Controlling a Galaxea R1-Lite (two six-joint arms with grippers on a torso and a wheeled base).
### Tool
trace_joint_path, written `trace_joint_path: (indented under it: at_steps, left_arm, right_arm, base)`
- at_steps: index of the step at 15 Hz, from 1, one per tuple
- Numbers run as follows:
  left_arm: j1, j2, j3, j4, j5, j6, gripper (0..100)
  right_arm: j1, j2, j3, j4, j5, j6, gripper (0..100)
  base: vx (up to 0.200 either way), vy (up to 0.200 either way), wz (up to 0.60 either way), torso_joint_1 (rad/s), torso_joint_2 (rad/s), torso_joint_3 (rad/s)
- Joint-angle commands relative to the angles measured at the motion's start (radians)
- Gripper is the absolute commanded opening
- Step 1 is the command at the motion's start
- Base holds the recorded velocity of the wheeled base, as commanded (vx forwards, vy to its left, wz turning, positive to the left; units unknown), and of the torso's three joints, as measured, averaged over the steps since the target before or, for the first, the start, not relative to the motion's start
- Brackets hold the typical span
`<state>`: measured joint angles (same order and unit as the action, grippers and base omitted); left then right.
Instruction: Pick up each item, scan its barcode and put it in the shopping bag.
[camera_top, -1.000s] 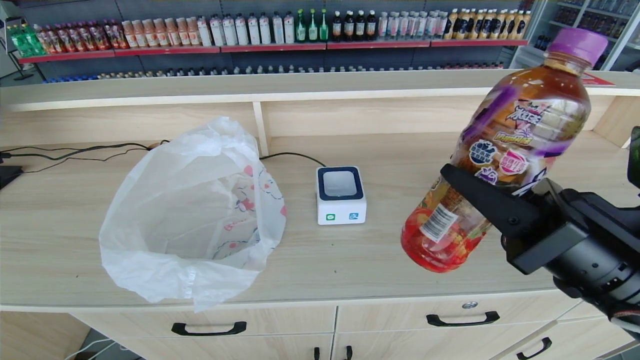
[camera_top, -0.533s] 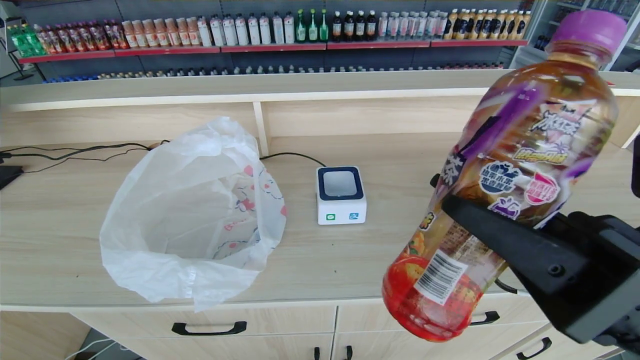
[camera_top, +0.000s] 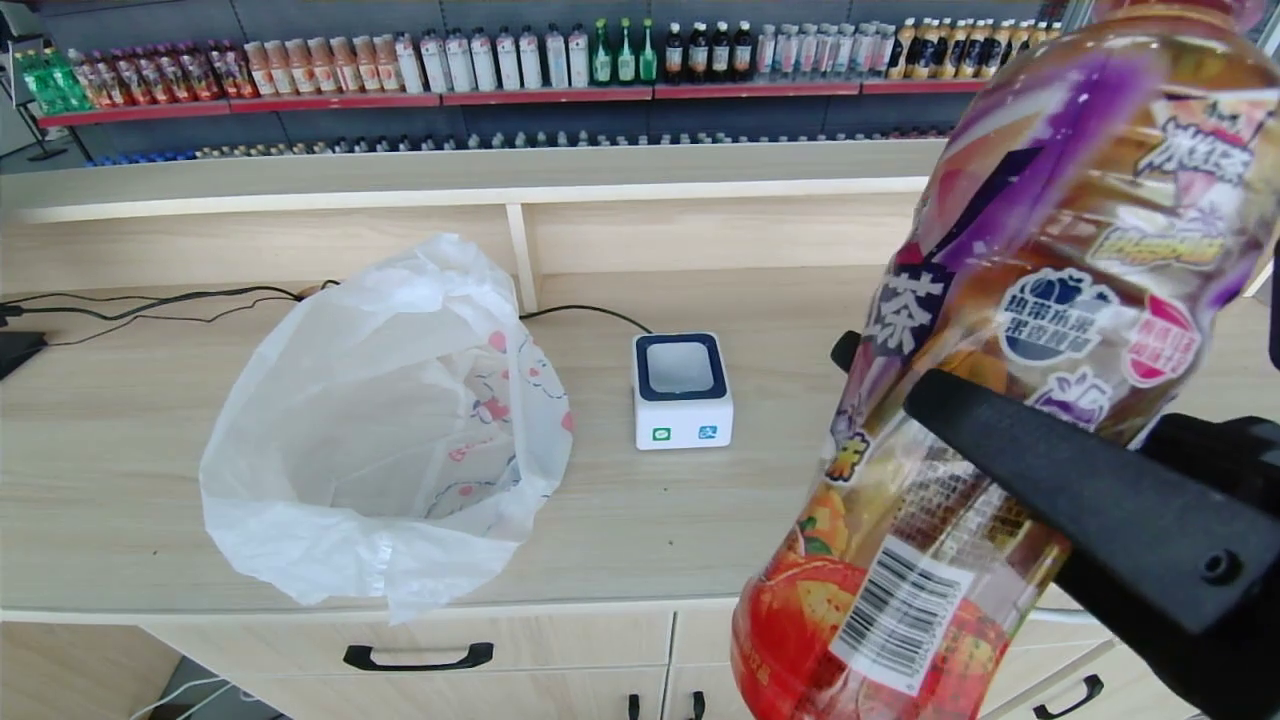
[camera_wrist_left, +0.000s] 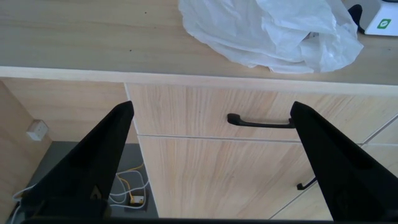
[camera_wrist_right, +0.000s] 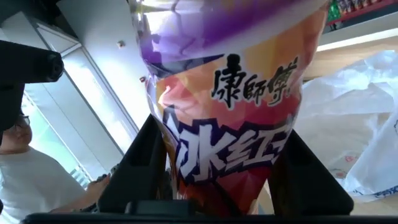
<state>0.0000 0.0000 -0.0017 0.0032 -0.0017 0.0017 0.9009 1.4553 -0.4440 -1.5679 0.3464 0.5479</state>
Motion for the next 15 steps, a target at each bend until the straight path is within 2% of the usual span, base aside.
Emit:
trace_joint_path:
  at_steps: [1,9,15]
  left_arm:
    - [0.000,0.000,0.000,0.000,0.000,0.000,100]
    - [0.000,0.000,0.000,0.000,0.000,0.000,100]
    - [0.000,0.000,0.000,-0.002,0.000,0.000,100]
  right_arm:
    - [0.009,0.011,-0.033,0.000,0.000,0.026,0]
    - [0.010,0.040,-0.120,-0.001,-0.001,0.086,0]
    - [0.012,0.062,-0.124,-0.003,-0.001,0.095,0]
  base:
    - [0.000,0.000,0.00,0.000,0.00,0.000]
    - [0.000,0.000,0.00,0.000,0.00,0.000]
    - [0.000,0.000,0.00,0.000,0.00,0.000]
